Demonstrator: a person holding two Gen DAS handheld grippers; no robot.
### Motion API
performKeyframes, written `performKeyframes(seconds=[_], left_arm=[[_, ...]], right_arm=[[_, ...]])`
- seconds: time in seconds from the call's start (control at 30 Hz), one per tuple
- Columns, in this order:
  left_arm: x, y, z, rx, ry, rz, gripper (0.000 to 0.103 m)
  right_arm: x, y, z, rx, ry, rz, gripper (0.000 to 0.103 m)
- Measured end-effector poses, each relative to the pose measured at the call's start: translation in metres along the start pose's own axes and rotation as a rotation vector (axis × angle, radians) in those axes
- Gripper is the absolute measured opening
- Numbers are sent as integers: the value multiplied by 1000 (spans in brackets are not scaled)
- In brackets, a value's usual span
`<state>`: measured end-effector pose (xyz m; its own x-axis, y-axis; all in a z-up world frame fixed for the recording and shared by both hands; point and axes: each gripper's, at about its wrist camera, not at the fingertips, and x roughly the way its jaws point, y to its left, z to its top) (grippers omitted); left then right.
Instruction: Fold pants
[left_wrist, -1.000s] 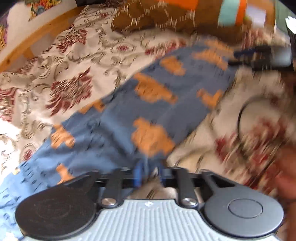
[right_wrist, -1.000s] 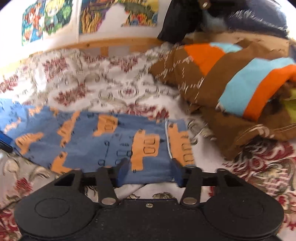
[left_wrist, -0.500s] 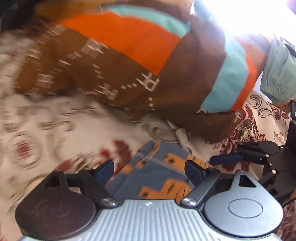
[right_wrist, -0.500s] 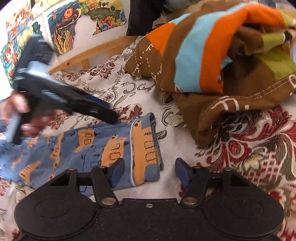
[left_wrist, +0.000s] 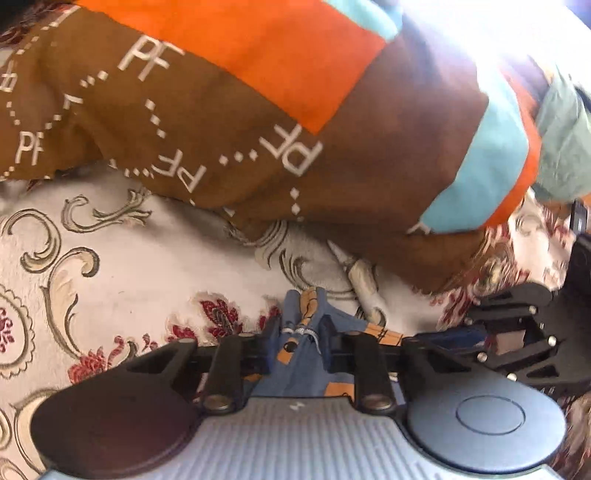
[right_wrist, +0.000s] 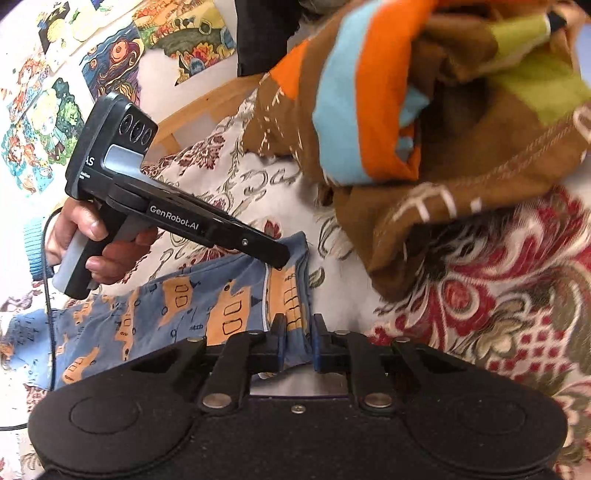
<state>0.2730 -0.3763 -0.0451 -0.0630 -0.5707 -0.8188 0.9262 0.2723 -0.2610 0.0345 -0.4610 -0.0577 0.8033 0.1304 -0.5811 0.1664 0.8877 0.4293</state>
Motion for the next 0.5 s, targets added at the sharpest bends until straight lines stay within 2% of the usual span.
performKeyframes(seconds=[0.17,0.27,0.3,0.37,0.43,0.5], left_arm=[[-2,-7,4,12,-36,30,19],[12,-9,13,9,-15,50,20],[15,-9,14,4,-12,56,21],[16,-7,14,-2,-13,57,27],[18,-7,15,-4,-9,62,31],[17,-4,16,-4,-5,59,34]], right_arm=[[-8,8,6,-40,-39,-30,12],[1,3,4,-32,-5,-40,13],[4,2,2,-32,12,-43,20],[5,-1,-1,-16,19,-43,23],[2,-3,-1,3,20,-21,33],[2,-4,-1,-2,26,-16,34]])
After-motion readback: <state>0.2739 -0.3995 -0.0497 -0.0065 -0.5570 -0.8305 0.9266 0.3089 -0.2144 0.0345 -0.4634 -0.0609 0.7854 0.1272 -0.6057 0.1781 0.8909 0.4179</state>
